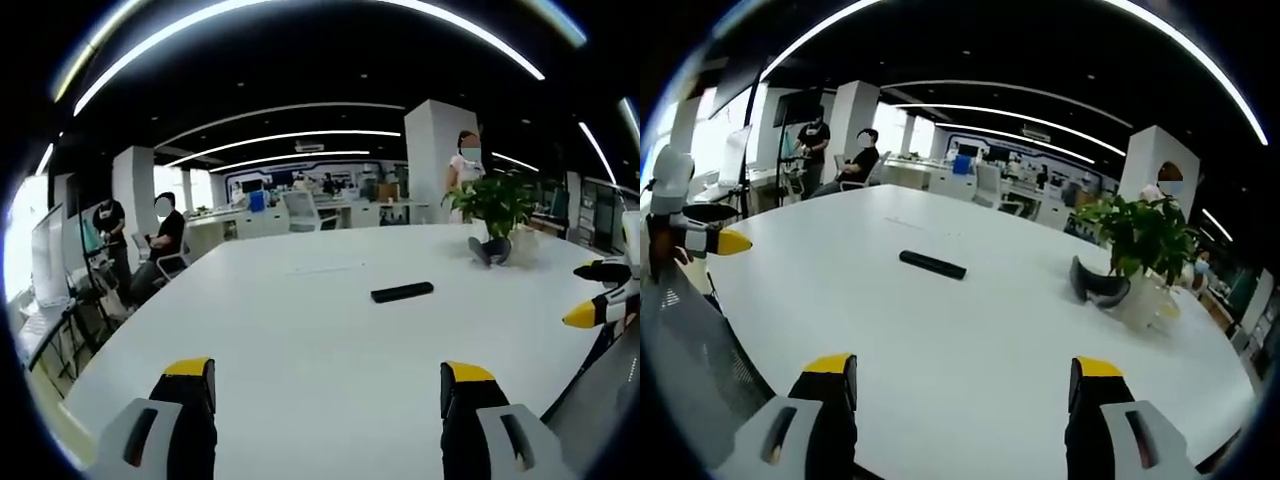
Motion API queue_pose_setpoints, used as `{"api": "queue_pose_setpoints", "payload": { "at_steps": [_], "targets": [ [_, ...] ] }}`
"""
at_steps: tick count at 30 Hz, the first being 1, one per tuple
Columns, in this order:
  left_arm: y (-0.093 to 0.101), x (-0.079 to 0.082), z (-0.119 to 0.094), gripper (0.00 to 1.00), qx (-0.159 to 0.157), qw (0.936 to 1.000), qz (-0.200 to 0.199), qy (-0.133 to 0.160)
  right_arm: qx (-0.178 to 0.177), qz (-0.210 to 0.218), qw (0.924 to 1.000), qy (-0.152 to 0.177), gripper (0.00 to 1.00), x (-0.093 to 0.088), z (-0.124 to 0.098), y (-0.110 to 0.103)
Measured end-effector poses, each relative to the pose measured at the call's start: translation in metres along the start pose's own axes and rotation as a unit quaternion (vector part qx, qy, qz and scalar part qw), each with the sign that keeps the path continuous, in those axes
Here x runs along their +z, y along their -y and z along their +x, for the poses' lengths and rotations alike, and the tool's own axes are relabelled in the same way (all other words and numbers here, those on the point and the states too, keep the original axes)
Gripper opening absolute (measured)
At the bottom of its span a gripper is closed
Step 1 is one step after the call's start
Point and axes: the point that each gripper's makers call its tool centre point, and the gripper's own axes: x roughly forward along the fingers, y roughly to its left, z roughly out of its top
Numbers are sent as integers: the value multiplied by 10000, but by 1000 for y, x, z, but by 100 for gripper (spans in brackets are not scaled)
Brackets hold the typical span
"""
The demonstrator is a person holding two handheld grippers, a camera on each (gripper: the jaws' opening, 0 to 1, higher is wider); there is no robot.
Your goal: Press the specified remote control buttons in sequence, fully releasing each button before pressing the next.
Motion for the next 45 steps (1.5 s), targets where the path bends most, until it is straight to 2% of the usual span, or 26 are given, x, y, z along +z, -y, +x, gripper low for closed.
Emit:
{"api": "queue_pose_setpoints", "payload": {
  "at_steps": [10, 20, 26, 30, 34, 36, 39, 41, 45],
  "targets": [
    [8, 3, -1, 97, -330, 9992, 223, -53, -29, 60, 9999, 85, 86, 3, -1, 2],
    [16, 14, 1, 97, -483, 9974, 538, -37, 35, 130, 9999, 82, 85, 3, -1, 0],
    [19, 37, 6, 96, -750, 9937, 834, 29, 85, 120, 9999, 71, 84, 3, -1, -2],
    [24, 54, 18, 95, -1064, 9869, 1212, -65, 120, 156, 9998, 68, 81, 3, -1, -2],
    [33, 70, 38, 90, -1408, 9791, 1459, -146, 185, 129, 9997, -21, 76, 0, 0, -5],
    [37, 80, 49, 88, -1526, 9754, 1588, -115, 331, 125, 9991, -252, 69, -7, 2, -10],
    [42, 90, 62, 88, -1627, 9717, 1711, -75, 327, 60, 9990, -283, 62, -9, 2, -10],
    [49, 98, 72, 88, -1737, 9680, 1812, -67, 466, 124, 9979, -424, 53, -13, 2, -14],
    [62, 111, 89, 88, -1974, 9602, 1975, -109, 616, 137, 9970, -444, 36, -13, 1, -20]
  ]
}}
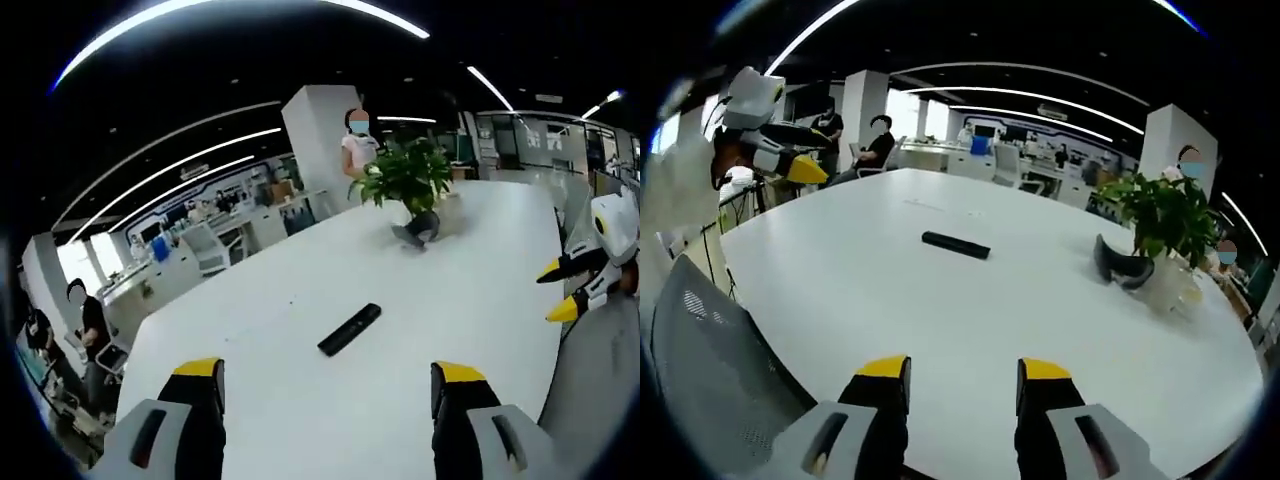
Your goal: Press the specified remote control buttons in sequence, fully releasing each button before pressing the next.
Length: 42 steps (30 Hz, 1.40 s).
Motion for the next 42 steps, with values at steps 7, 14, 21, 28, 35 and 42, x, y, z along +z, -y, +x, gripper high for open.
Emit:
{"api": "queue_pose_setpoints", "payload": {
  "at_steps": [7, 14, 21, 28, 35, 42],
  "targets": [
    [-4, 23, 35, 88, -347, 9989, 299, -27, 112, 52, 9998, -145, 22, -4, 0, -4],
    [-4, 26, 81, 87, -660, 9947, 756, -231, 140, 67, 9988, -464, 4, -14, 1, -5],
    [-4, 7, 127, 82, -996, 9842, 1283, -700, 154, 144, 9977, -641, 0, -20, 1, -5],
    [-3, -12, 164, 70, -1390, 9710, 1616, -1083, 249, 96, 9964, -808, 0, -25, 3, -9],
    [-1, -33, 198, 57, -1851, 9531, 1715, -1672, 278, 99, 9949, -964, 0, -30, 5, -10],
    [4, -52, 227, 51, -2513, 9319, 1585, -2079, 339, 94, 9930, -1124, 0, -36, 6, -12]
  ]
}}
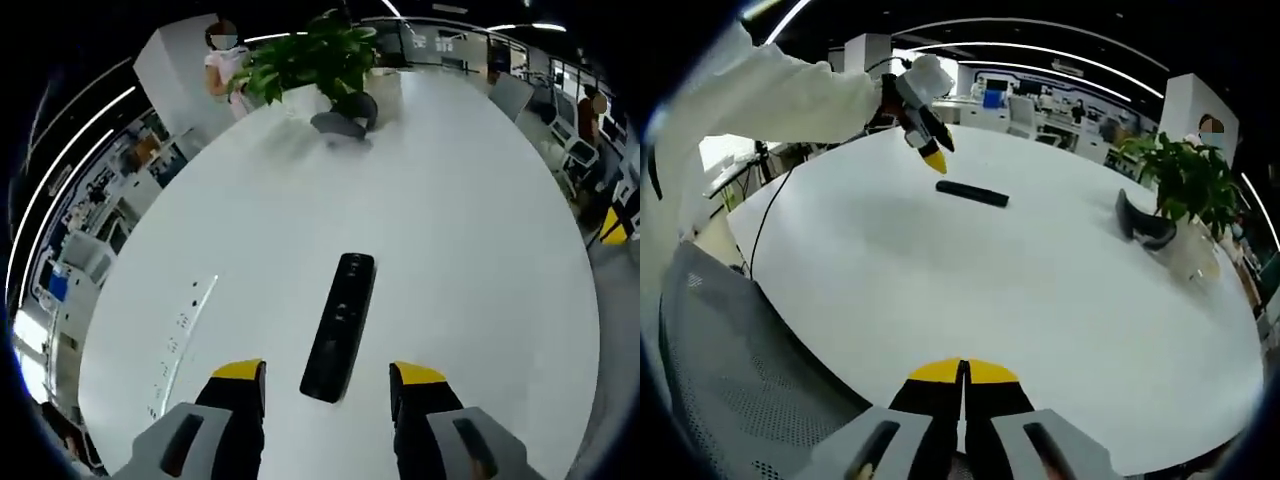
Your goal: Press the specified remote control buttons in sequence, fully releasing each button before pressing the next.
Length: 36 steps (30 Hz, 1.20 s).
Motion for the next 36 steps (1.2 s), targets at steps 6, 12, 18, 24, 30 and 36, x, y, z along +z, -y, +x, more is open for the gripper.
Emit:
{"api": "queue_pose_setpoints", "payload": {
  "at_steps": [6, 12, 18, 24, 30, 36],
  "targets": [
    [2, -12, 20, 45, -560, 9980, -132, -268, 17, 17, 9999, -113, 0, -4, 1, 0],
    [3, -19, 35, 41, -849, 9948, -38, -557, 26, 32, 9998, -204, 0, -7, 3, -1],
    [6, -35, 43, 36, -1014, 9903, 167, -939, 31, 37, 9996, -280, 0, -10, 3, -1],
    [4, -35, 42, 29, -973, 9903, 287, -951, 65, 6, 9994, -343, 0, -12, 3, -4],
    [10, -35, 41, 23, -967, 9904, 550, -820, 123, -59, 9992, -380, 0, -13, 4, -6],
    [16, -34, 42, 23, -945, 9893, 614, -926, 93, -54, 9992, -378, 0, -13, 3, -5]
  ]
}}
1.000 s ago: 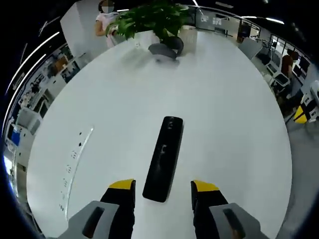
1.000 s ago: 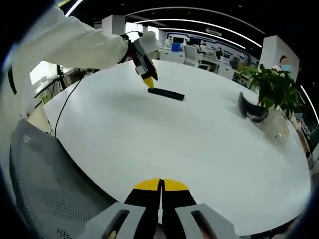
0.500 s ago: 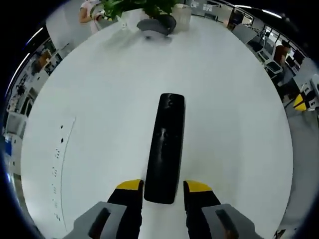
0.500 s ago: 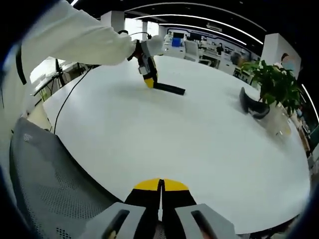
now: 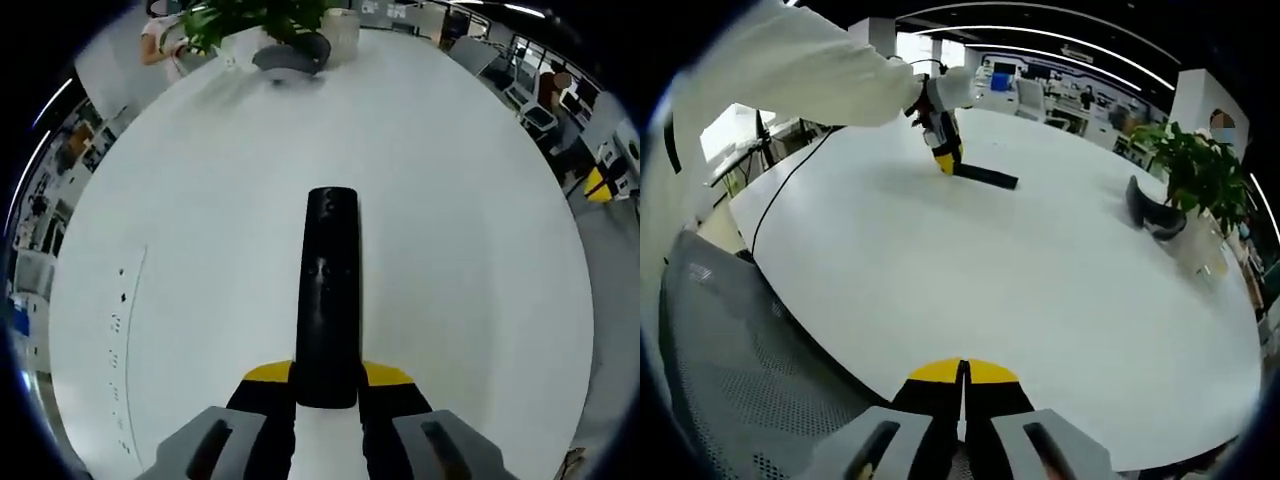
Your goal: Press the specified remote control buttons in sequence, fully releasing each button before pressing the next.
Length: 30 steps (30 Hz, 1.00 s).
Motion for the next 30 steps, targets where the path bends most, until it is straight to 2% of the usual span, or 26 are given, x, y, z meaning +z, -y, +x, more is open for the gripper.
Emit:
{"api": "queue_pose_setpoints", "payload": {
  "at_steps": [4, 10, 13, 15, 17, 30],
  "targets": [
    [7, 0, 1, 23, 4, 9999, 60, -158, -9, 16, 10000, 11, 0, 1, 0, 2],
    [24, -2, 0, 23, 13, 9997, 34, -235, 5, -12, 10000, -13, 0, 1, 0, 2],
    [39, -5, -2, 23, 9, 9997, 48, -229, 26, -41, 10000, -14, 0, 1, 0, 0],
    [45, -5, -2, 23, 60, 9997, -122, -211, 33, -57, 10000, 8, 0, 2, 0, 0],
    [51, -6, -3, 23, 66, 9997, -125, -213, 29, -66, 10000, 29, 0, 3, -1, 0],
    [115, -10, -5, 23, 124, 9993, -348, -79, 17, -69, 9999, 117, 0, 6, -1, 0]
  ]
}}
